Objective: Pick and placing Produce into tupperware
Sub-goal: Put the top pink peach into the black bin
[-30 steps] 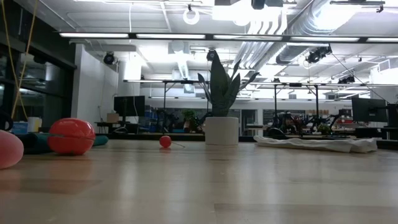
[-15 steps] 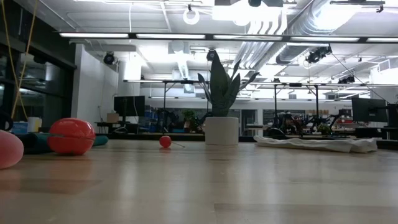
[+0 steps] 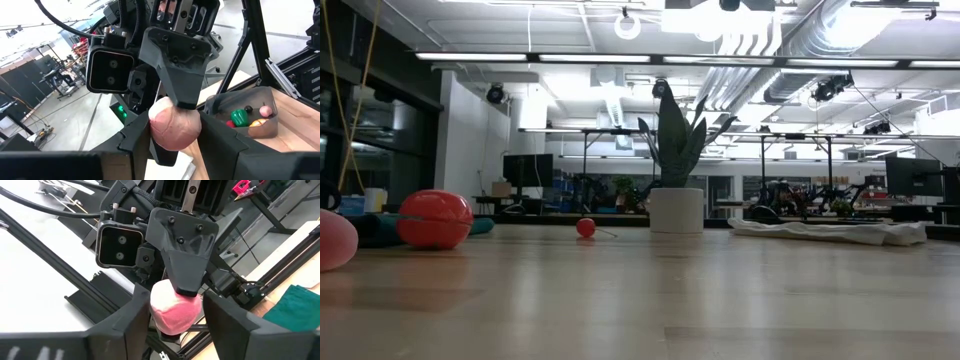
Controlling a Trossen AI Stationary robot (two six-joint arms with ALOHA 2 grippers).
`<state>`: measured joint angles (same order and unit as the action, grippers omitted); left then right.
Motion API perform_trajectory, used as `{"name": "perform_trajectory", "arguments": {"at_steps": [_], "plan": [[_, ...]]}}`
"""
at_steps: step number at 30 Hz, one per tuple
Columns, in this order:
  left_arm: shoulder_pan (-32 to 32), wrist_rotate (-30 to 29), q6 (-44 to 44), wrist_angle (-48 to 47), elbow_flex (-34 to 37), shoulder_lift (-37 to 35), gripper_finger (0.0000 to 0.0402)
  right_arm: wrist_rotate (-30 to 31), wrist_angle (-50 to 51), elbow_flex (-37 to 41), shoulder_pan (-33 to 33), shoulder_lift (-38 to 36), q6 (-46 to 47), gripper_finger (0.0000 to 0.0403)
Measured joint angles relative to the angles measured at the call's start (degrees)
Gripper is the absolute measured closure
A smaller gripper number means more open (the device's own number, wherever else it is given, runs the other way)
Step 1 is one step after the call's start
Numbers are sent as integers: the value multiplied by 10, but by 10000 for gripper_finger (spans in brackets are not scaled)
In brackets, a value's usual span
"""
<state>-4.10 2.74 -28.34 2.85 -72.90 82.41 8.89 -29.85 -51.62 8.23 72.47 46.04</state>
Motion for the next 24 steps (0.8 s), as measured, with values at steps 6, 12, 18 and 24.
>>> {"name": "perform_trajectory", "arguments": {"at_steps": [6, 12, 18, 24], "plan": [[0, 0, 0, -1, 0, 0, 261, 0, 0, 0, 0, 0, -1, 242], [0, 0, 1, -12, 0, 0, 261, -1, 1, 0, 0, 0, -7, 242], [0, 0, 1, -12, 0, 0, 261, -1, 1, 0, 0, 0, -11, 242], [0, 0, 1, -12, 0, 0, 261, -1, 1, 0, 0, 0, -11, 259]]}}
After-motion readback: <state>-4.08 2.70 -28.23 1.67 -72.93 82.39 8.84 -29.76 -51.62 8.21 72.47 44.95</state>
